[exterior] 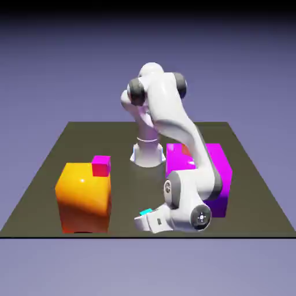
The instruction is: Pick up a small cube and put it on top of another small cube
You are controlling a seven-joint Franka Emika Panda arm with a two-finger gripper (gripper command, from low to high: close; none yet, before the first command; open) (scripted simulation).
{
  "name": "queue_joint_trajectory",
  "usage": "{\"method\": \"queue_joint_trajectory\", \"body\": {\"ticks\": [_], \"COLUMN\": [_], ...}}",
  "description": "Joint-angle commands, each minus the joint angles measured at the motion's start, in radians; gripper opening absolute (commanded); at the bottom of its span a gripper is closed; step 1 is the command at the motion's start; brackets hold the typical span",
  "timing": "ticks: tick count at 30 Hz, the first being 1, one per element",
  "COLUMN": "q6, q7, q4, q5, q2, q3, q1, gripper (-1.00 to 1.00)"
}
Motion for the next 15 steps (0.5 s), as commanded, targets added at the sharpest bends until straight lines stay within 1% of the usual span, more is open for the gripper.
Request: {"method": "queue_joint_trajectory", "body": {"ticks": [1, 2, 8, 9, 10, 15], "q6": [-0.004, -0.004, 0.154, 0.154, 0.154, 0.008], "q7": [0.0, 0.0, 0.037, 0.037, 0.037, 0.003], "q4": [0.003, 0.003, -0.193, -0.193, -0.193, -0.012], "q5": [-0.001, -0.001, -0.015, -0.015, -0.015, -0.002], "q2": [0.004, 0.004, -0.029, -0.029, -0.029, 0.001], "q3": [0.0, 0.0, -0.004, -0.004, -0.004, 0.0], "q1": [0.0, 0.0, -0.039, -0.039, -0.039, -0.003], "gripper": [0.0, 0.0, 0.0, -1.0, -1.0, -1.0]}}
